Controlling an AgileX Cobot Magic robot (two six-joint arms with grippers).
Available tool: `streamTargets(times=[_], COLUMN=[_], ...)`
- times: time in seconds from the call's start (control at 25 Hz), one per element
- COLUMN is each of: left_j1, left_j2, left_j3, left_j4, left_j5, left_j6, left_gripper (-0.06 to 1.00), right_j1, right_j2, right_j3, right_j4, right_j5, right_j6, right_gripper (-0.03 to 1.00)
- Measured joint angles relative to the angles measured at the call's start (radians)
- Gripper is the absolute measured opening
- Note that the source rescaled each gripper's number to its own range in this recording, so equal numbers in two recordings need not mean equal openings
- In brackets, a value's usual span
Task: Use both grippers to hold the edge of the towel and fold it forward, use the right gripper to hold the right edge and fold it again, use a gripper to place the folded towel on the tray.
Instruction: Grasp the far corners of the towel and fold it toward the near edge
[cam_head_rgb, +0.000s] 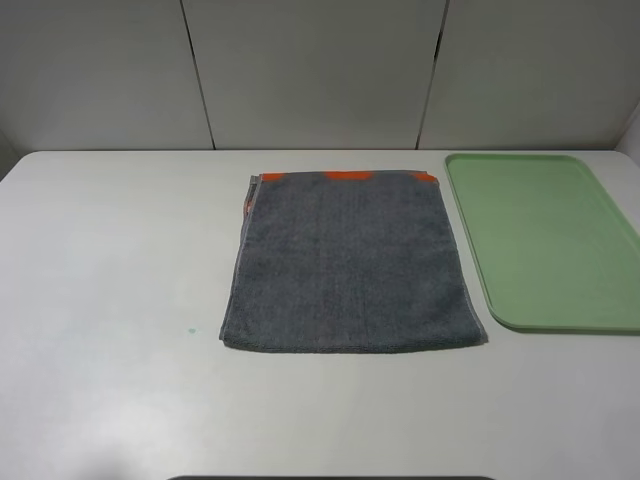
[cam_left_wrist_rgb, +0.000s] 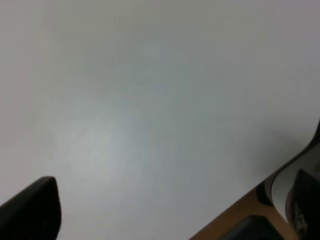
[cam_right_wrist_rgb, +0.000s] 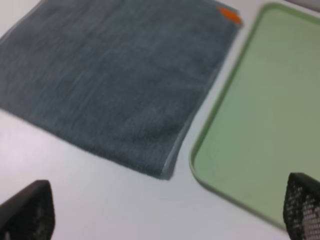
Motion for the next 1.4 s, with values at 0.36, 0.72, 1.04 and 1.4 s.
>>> streamTargets(times=[0.36,0.72,1.04,1.4], left_j1=[-0.169,-0.201,-0.201,-0.201], left_j2=[0.021,0.027,0.252,0.475], left_j3=[-0.001,-0.001,-0.001,-0.001], left_j4=[0.098,0.208,0.255,0.301], left_j5=[-0.019,-0.087,-0.178,-0.426], left_j6=[0.119,0.255,0.266,0.266], left_gripper=[0.9,0.9,0.9,0.9], right_j1=[0.097,0.13,0.13,0.13], right_j2=[0.165,0.244,0.402,0.613], right_j3=[-0.024,-0.024,-0.024,-0.024], right_j4=[0.001,0.008,0.018,0.019], right_j5=[-0.01,-0.061,-0.145,-0.222], right_j6=[-0.361,-0.604,-0.665,-0.699], right_gripper=[1.0,1.0,1.0,1.0])
